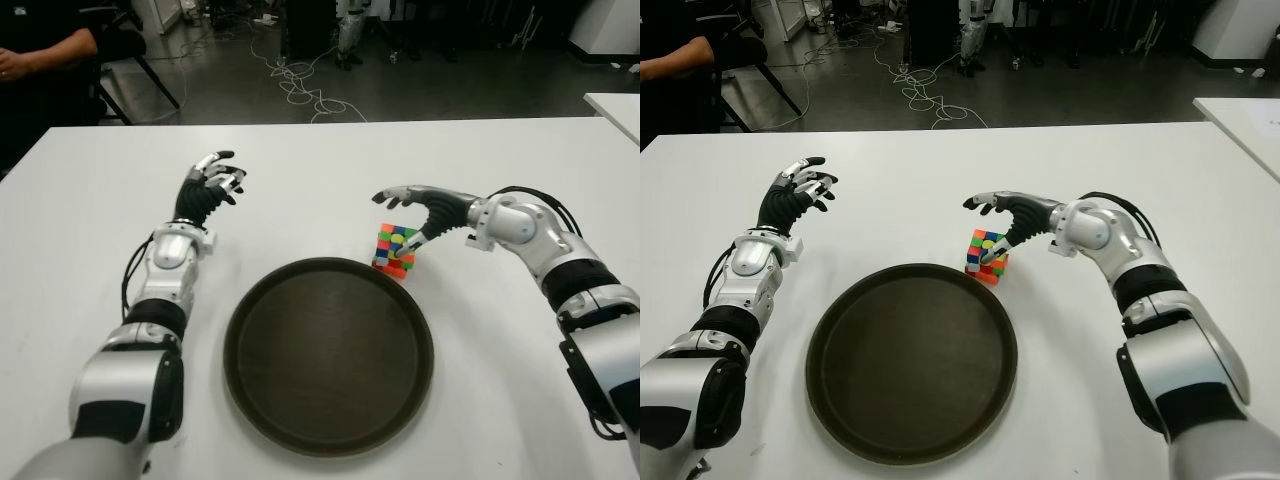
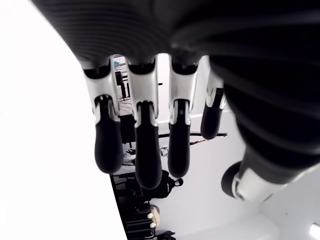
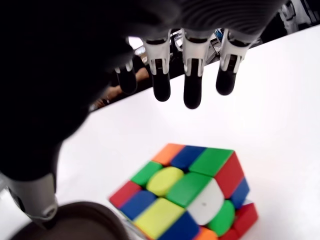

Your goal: Pick up the Rubik's Cube and put it in the plate

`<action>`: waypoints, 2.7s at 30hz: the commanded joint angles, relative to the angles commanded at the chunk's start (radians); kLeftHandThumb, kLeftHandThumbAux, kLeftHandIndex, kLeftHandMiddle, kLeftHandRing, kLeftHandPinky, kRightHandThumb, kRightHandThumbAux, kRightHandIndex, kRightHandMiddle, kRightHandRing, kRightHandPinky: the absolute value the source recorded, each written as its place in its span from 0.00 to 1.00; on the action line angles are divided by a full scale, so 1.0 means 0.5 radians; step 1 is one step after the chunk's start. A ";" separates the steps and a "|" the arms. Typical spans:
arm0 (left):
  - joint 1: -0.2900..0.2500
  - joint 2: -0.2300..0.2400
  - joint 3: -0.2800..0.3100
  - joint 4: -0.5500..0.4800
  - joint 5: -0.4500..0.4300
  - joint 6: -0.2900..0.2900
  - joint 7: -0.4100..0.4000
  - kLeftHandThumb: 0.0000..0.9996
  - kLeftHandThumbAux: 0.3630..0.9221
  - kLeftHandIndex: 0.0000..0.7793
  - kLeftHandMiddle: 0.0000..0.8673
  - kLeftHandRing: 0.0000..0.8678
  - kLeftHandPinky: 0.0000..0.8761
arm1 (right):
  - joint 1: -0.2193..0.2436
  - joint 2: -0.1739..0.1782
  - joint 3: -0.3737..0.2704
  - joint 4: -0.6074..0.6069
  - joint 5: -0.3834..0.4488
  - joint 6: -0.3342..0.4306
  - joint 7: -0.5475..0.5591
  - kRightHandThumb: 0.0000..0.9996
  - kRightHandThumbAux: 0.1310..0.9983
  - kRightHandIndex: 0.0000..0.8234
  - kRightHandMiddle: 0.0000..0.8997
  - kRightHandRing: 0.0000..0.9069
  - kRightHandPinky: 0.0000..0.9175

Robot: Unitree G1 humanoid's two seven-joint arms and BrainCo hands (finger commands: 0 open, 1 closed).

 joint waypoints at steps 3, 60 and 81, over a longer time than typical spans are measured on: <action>-0.002 0.000 -0.003 0.000 0.005 0.002 0.008 0.32 0.50 0.29 0.45 0.56 0.62 | -0.002 0.004 0.021 -0.005 -0.024 0.013 -0.027 0.00 0.62 0.11 0.17 0.21 0.27; -0.006 -0.001 0.005 0.005 -0.005 0.016 -0.014 0.32 0.51 0.29 0.47 0.57 0.63 | 0.003 0.038 0.173 -0.031 -0.124 0.014 -0.154 0.00 0.63 0.12 0.20 0.26 0.35; 0.002 -0.002 0.008 -0.001 -0.007 -0.014 -0.024 0.30 0.51 0.29 0.46 0.56 0.62 | -0.003 -0.011 0.168 -0.070 -0.124 0.033 -0.082 0.00 0.64 0.12 0.18 0.21 0.22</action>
